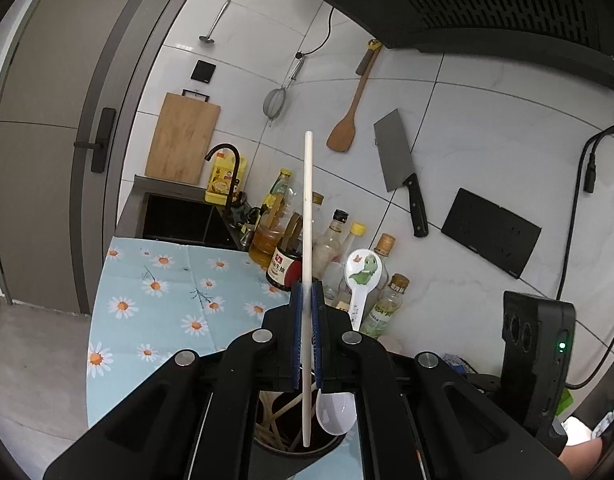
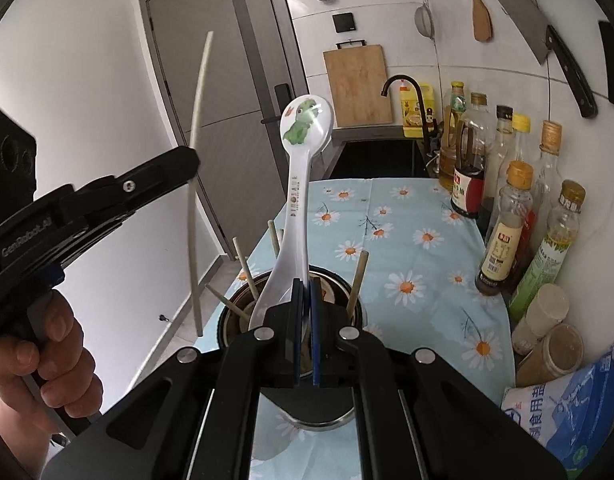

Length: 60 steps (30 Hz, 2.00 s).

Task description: Organize utensils

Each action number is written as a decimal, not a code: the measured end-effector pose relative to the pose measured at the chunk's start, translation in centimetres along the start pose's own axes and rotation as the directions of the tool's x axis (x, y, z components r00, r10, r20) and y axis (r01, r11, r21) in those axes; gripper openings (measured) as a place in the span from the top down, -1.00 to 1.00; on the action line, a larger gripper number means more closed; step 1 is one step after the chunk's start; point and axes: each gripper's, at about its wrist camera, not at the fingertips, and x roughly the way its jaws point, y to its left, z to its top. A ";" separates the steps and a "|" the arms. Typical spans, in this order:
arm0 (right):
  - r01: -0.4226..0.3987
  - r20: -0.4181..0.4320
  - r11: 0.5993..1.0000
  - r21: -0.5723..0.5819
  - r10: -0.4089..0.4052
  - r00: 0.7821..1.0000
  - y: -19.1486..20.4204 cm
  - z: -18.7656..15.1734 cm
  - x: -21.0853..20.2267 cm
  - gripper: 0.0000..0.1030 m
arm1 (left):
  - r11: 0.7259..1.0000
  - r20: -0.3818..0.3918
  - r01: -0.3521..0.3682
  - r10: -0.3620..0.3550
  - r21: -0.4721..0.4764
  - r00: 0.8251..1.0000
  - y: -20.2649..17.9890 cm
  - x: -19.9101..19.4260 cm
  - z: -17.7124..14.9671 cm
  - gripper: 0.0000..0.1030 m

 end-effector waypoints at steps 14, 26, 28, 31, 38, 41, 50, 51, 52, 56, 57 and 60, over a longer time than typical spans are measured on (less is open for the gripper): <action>0.054 0.010 0.996 -0.071 -0.054 0.999 0.4 -0.4 1.6 0.91 | 1.000 -0.014 -0.007 0.007 0.002 1.000 0.7 2.4 -1.9 0.93; 0.068 -0.008 0.997 0.030 -0.068 0.998 -0.7 -1.2 0.5 0.52 | 0.999 -0.037 -0.044 0.043 -0.022 0.998 1.5 2.1 -5.8 0.66; 0.045 -0.001 0.997 0.065 -0.045 0.999 -1.1 -1.0 -0.1 0.52 | 0.999 -0.032 -0.046 0.045 -0.023 0.998 1.5 1.7 -5.8 0.66; 0.012 -0.006 0.996 0.093 -0.011 1.000 -1.4 -1.0 -0.6 0.52 | 0.999 -0.023 -0.040 0.040 -0.014 0.999 1.1 1.0 -5.5 0.66; -0.016 -0.005 0.992 0.125 0.016 1.000 -1.6 -1.3 -1.8 0.52 | 0.999 -0.044 -0.030 0.031 0.019 0.999 -0.4 -0.1 -5.1 0.66; -0.017 0.003 0.993 0.119 0.017 1.000 -1.4 -1.5 -2.7 0.52 | 0.999 -0.041 -0.040 0.041 0.023 0.998 -1.0 -0.8 -5.1 0.66; -0.037 -0.006 0.994 0.101 0.038 0.999 -2.5 -2.1 -5.1 0.30 | 0.993 -0.029 -0.103 0.104 0.056 0.994 -3.9 -3.5 -6.1 0.37; -0.038 -0.010 0.994 0.098 0.039 0.999 -2.6 -2.2 -5.3 0.23 | 0.993 -0.030 -0.107 0.109 0.050 0.994 -4.1 -3.8 -6.2 0.37; -0.038 -0.013 0.995 0.095 0.039 0.999 -2.8 -2.2 -5.4 0.17 | 0.992 -0.033 -0.119 0.120 0.047 0.992 -4.4 -4.0 -6.4 0.37; -0.058 -0.035 0.994 0.094 0.062 0.997 -3.7 -2.7 -6.1 0.08 | 0.984 -0.041 -0.172 0.174 0.040 0.984 -5.5 -5.0 -7.0 0.09; -0.064 -0.040 0.993 0.095 0.068 0.997 -3.8 -2.8 -6.3 0.02 | 0.983 -0.044 -0.182 0.183 0.038 0.982 -5.7 -5.2 -7.1 0.06; -0.073 -0.046 0.993 0.088 0.077 0.996 -4.0 -3.5 -6.9 -0.03 | 0.976 -0.056 -0.215 0.216 0.036 0.975 -6.6 -6.1 -7.8 -0.07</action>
